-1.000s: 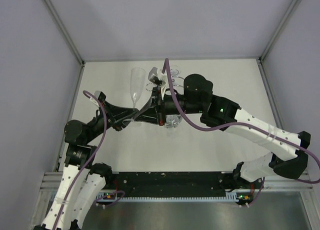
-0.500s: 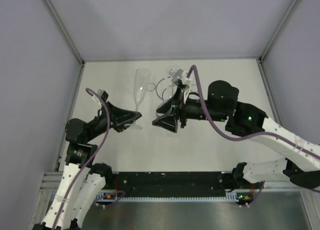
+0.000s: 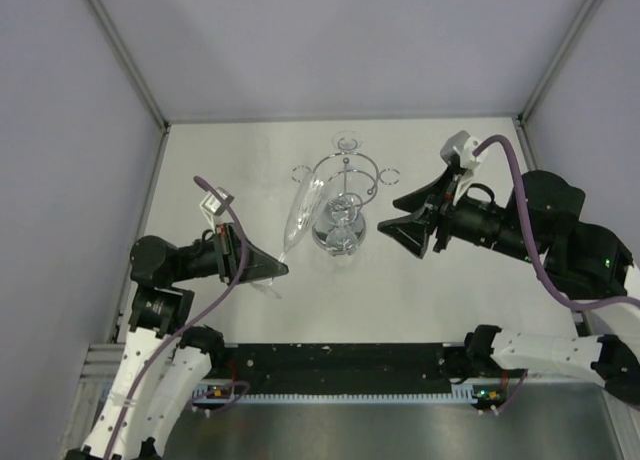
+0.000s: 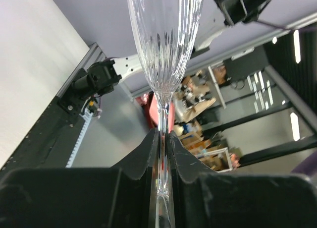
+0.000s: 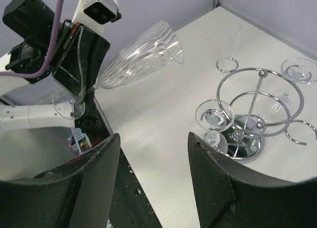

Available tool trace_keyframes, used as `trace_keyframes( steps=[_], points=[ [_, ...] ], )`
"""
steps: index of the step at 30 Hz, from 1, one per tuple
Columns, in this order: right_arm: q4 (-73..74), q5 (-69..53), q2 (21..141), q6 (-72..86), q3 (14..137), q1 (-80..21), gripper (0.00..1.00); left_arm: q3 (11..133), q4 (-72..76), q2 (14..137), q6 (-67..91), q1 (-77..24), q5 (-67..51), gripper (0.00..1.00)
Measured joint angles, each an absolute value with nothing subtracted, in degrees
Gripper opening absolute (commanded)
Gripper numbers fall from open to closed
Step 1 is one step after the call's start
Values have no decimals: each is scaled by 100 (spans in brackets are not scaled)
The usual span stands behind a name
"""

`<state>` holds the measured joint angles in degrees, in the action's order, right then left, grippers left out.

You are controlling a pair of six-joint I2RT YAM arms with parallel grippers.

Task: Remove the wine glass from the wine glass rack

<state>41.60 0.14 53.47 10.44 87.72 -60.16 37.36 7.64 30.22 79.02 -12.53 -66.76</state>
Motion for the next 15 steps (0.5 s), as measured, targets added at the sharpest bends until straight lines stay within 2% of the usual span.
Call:
trace_keyframes(
  steps=[6, 15],
  points=[
    [4375, -760, 5546, 1033, 8989, -5579, 59, 3846, 381, 2799, 7166, -1260, -7140, 0],
    [4416, -2366, 6595, 1059, 9992, -5015, 59, 3739, 97, 2375, 6705, -1260, -7470, 0]
  ],
)
